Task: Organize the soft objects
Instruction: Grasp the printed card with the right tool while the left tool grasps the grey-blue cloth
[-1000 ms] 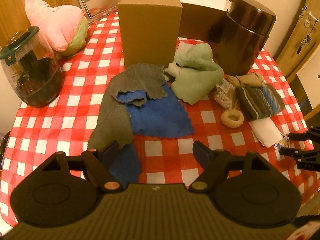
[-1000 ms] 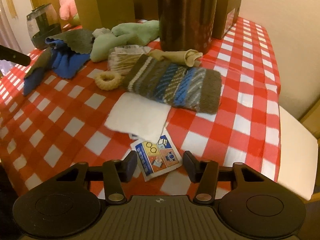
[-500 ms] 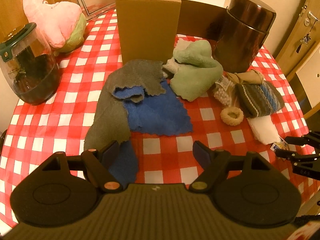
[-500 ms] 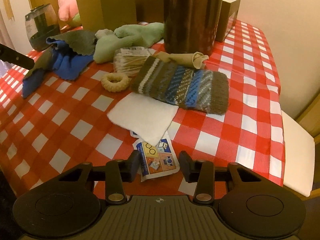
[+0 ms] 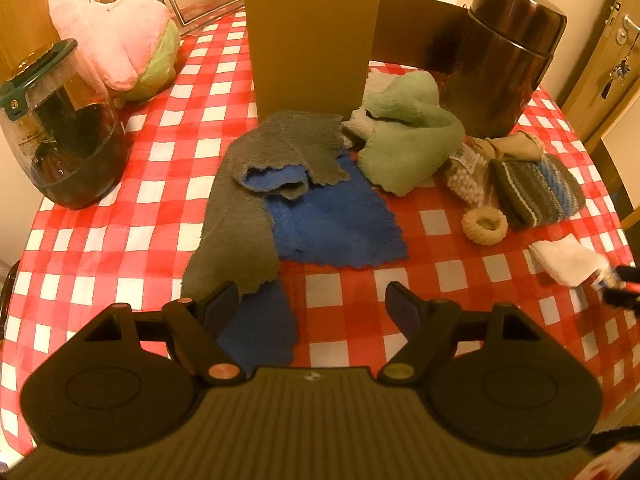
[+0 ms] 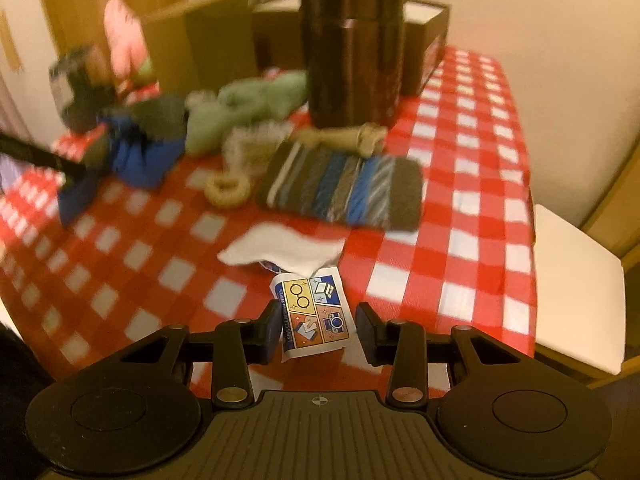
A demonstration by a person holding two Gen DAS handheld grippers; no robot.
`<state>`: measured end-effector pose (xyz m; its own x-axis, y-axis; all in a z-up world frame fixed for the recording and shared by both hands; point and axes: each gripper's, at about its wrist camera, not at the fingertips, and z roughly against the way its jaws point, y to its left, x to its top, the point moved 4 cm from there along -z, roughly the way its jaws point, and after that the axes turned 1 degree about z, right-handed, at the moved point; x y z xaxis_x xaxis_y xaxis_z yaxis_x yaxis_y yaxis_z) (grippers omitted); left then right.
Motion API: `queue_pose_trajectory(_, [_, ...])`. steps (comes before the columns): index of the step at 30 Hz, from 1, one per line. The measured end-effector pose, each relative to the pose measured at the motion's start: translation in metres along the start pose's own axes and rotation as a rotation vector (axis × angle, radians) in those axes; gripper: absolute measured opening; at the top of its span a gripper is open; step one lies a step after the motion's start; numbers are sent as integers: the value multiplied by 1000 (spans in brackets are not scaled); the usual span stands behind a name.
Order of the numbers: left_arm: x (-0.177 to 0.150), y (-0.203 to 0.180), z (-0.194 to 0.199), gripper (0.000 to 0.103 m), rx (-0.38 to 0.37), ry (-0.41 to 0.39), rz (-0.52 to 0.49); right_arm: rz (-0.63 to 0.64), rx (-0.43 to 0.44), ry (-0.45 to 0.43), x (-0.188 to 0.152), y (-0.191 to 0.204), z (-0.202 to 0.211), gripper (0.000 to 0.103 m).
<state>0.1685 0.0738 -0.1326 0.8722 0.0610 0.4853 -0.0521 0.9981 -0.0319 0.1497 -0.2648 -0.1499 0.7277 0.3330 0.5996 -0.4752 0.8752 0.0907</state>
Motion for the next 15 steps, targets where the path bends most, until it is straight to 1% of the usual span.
queue_pose_trajectory(5, [5, 0, -1, 79, -6, -10, -13, -34, 2, -77, 20, -1, 17, 40])
queue_pose_trajectory(10, [9, 2, -4, 79, 5, -19, -29, -33, -4, -113, 34, 2, 25, 40])
queue_pose_trajectory(15, [13, 14, -8, 79, 23, -26, -21, -42, -13, -144, 47, 1, 30, 40])
